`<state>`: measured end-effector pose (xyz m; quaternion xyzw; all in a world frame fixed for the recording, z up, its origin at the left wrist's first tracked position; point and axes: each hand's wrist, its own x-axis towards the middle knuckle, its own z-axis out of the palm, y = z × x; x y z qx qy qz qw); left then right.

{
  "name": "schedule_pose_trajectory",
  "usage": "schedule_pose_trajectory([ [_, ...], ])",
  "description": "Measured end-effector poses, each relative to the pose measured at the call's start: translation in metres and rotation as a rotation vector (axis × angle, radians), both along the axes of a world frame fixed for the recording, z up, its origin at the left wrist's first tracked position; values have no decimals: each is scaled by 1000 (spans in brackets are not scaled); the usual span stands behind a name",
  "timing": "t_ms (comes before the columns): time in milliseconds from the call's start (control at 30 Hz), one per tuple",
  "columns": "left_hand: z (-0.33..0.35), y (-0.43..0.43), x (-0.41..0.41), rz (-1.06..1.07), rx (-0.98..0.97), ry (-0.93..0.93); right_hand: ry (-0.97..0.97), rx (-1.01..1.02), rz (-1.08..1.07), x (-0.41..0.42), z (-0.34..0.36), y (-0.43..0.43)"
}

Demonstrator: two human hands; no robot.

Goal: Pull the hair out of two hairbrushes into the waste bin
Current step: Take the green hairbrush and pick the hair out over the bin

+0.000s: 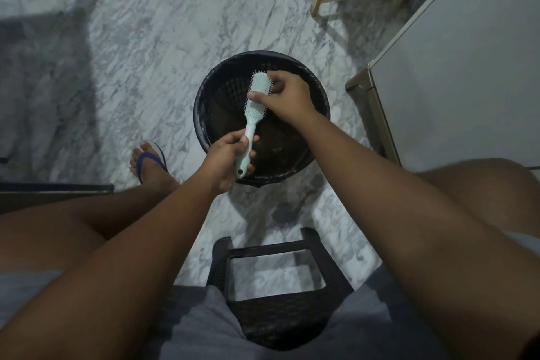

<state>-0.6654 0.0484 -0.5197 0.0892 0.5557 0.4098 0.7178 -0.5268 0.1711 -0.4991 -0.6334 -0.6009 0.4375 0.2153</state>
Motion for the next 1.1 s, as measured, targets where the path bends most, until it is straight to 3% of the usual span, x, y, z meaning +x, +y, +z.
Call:
schedule_pose_trajectory([
  [233, 3, -2, 3, -9, -7, -96, -178, 80, 61, 1, 14, 21],
  [433, 0, 0, -8, 66, -62, -307, 124, 47, -365, 10, 24, 42],
  [533, 2, 3, -9, 59, -84, -375, 129, -132, -220, 9, 14, 33],
  [600, 4, 5, -7, 31, -92, -377, 138, -238, -76, 5, 8, 20],
  [667, 7, 6, -3, 12, -89, -381, 104, -182, -14, 1, 6, 13],
  [767, 10, 7, -1, -12, -60, -316, 1, -36, -33, -1, 3, 13],
  [967, 8, 7, -2, -64, -42, -129, -119, 34, -27, 8, 13, 16],
  [1100, 13, 8, -1, -32, -20, -198, -45, -18, -112, 14, 15, 25],
])
